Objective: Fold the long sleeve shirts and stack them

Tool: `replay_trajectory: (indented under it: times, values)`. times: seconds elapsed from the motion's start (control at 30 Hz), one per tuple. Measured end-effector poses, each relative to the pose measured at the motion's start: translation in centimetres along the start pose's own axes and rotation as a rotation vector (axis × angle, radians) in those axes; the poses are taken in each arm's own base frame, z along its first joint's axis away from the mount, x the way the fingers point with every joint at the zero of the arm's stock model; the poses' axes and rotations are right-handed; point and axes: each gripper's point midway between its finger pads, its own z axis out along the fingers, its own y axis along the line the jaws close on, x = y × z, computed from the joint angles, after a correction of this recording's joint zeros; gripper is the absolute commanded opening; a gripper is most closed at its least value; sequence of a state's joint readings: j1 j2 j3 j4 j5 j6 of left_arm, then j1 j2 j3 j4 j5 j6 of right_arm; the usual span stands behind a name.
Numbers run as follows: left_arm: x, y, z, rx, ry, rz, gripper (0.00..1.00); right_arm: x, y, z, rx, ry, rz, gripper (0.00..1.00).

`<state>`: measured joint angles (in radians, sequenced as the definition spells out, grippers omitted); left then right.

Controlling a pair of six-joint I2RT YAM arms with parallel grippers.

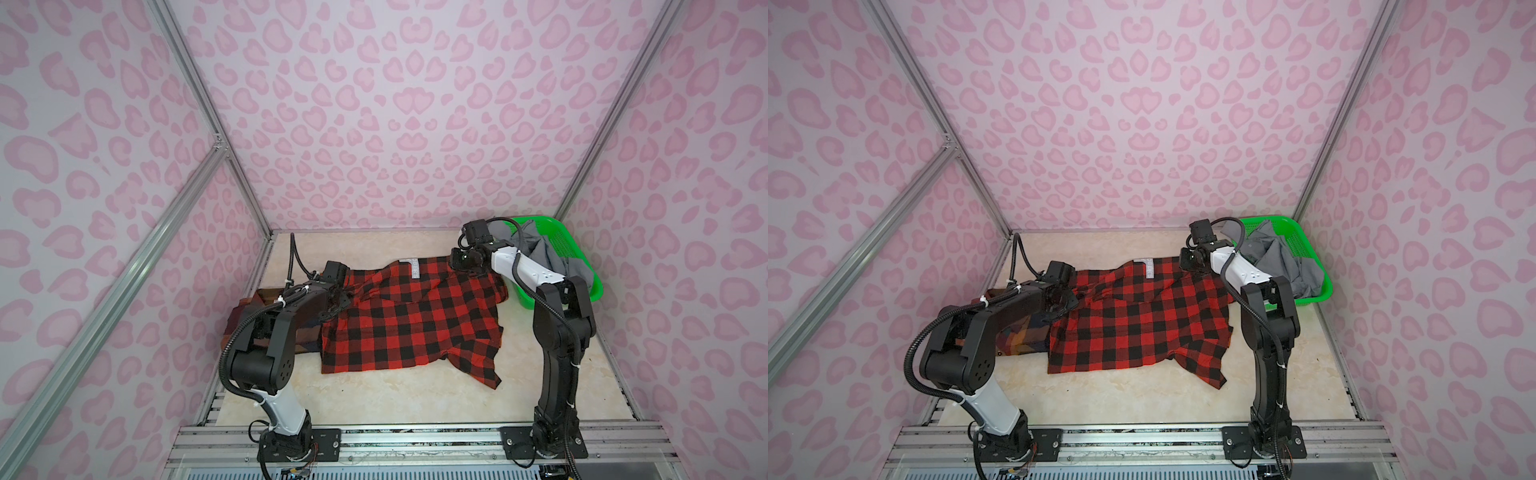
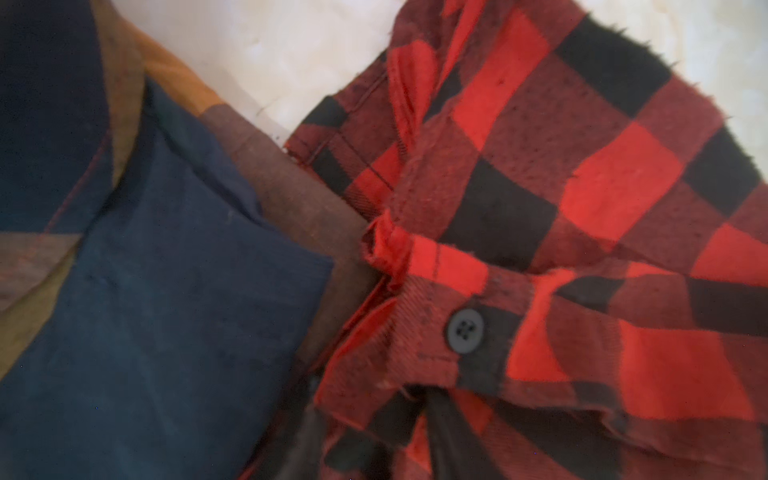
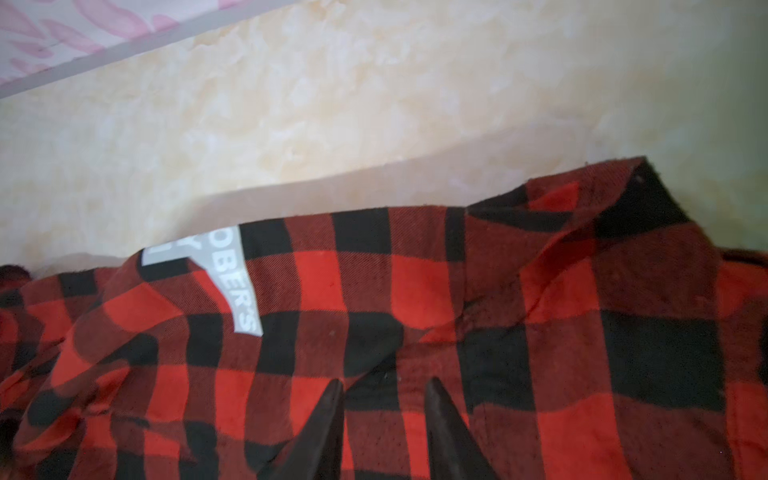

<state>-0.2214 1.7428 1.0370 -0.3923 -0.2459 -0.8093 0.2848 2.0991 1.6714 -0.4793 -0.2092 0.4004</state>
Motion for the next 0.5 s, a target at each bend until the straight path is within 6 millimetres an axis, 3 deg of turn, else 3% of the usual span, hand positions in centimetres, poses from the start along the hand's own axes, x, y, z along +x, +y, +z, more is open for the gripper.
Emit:
replay_trajectory:
  times: [0.17, 0.3, 0.37, 0.5]
  values:
    - [-0.1, 0.4, 0.3, -0.024, -0.01, 0.013, 0.68, 0.5, -1.7, 2.5, 0.061, 0.044, 0.025, 0.35]
    - [-0.3, 0.5, 0.4, -0.031, -0.012, 0.021, 0.72, 1.6, -1.5, 1.9, 0.08, 0.057, 0.018, 0.41]
    - [-0.7, 0.3, 0.2, -0.028, -0.024, 0.022, 0.73, 2.9, 1.0, 0.5, 0.033, 0.063, -0.017, 0.43]
    - [-2.0, -0.1, -0.3, -0.023, -0.051, 0.026, 0.73, 5.3, 8.1, -1.0, -0.136, 0.067, -0.115, 0.44]
